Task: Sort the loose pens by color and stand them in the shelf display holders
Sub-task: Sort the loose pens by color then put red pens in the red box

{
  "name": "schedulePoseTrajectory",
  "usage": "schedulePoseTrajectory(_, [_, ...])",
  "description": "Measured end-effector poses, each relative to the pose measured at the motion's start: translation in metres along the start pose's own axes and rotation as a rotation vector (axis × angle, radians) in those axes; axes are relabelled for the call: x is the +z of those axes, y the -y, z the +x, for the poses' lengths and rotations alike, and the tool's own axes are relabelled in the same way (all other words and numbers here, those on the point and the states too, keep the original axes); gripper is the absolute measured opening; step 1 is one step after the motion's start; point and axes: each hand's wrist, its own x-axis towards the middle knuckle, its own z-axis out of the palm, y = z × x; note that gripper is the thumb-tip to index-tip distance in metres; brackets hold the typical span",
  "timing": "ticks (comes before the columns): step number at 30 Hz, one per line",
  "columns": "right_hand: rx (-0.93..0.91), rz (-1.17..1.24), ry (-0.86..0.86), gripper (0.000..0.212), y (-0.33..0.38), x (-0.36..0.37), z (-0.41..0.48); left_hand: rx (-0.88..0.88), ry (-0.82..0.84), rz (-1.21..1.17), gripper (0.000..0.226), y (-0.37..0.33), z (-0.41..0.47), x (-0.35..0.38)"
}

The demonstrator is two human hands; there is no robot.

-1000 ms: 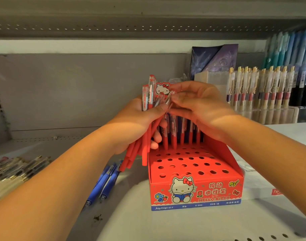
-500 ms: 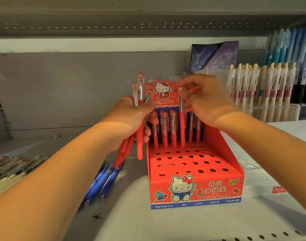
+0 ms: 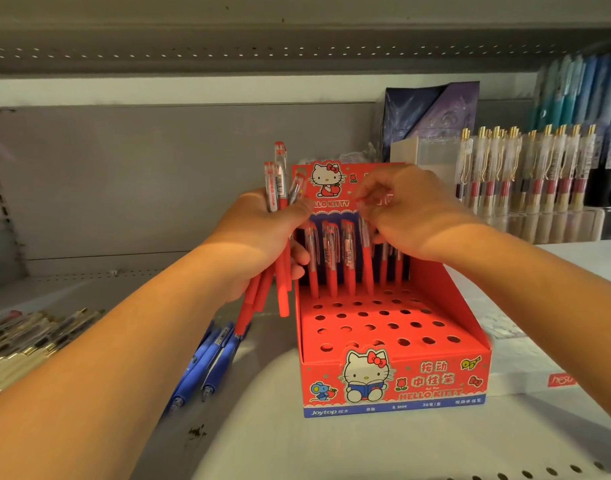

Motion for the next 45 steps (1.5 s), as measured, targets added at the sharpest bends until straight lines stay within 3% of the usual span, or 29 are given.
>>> schedulePoseTrajectory(6, [0.035, -0.348, 0.118, 0.024, -0.001, -0.008, -0.002, 0.03, 0.022, -0.036, 0.022, -0.005, -0.006, 0.003])
schedulePoseTrajectory(8, [0.061, -0.395, 0.183, 0.021, 0.0, -0.006, -0.004, 0.064, 0.028, -0.061, 0.019, -0.006, -0.007, 0.004])
schedulePoseTrajectory(10, [0.053, -0.375, 0.135, 0.02, 0.001, -0.004, -0.005, 0.084, 0.039, -0.064, 0.017, -0.006, -0.007, 0.005])
schedulePoseTrajectory(13, [-0.019, -0.127, -0.024, 0.022, 0.007, -0.004, -0.003, 0.101, 0.065, -0.07, 0.018, -0.006, -0.008, 0.005])
schedulePoseTrajectory(15, [-0.031, 0.241, 0.013, 0.021, 0.014, -0.002, -0.005, 0.115, 0.096, -0.078, 0.018, -0.007, -0.009, 0.006])
schedulePoseTrajectory(17, [-0.025, 0.464, 0.094, 0.014, 0.017, 0.002, -0.009, 0.129, 0.128, -0.081, 0.017, -0.007, -0.01, 0.007])
schedulePoseTrajectory(24, [-0.006, 0.674, 0.157, 0.008, 0.012, 0.002, -0.01, 0.147, 0.193, -0.129, 0.017, -0.006, -0.013, 0.01])
schedulePoseTrajectory(28, [-0.011, 0.697, 0.179, 0.014, 0.011, -0.001, -0.01, 0.14, 0.207, -0.161, 0.027, -0.005, -0.014, 0.012])
schedulePoseTrajectory(33, [-0.025, 0.736, 0.183, 0.016, 0.013, 0.0, -0.011, 0.114, 0.173, -0.214, 0.024, -0.003, -0.01, 0.013])
schedulePoseTrajectory(39, [0.044, 1.079, -0.022, 0.014, 0.018, -0.009, -0.004, 0.13, 0.087, -0.29, 0.014, -0.004, -0.003, 0.009])
schedulePoseTrajectory(41, [0.035, 0.989, -0.116, 0.011, 0.017, -0.014, -0.002, 0.141, 0.052, -0.283, 0.011, -0.005, -0.002, 0.007])
schedulePoseTrajectory(45, [0.004, 0.466, -0.214, 0.012, 0.008, -0.019, 0.0, 0.134, 0.044, -0.241, 0.012, -0.005, -0.003, 0.006])
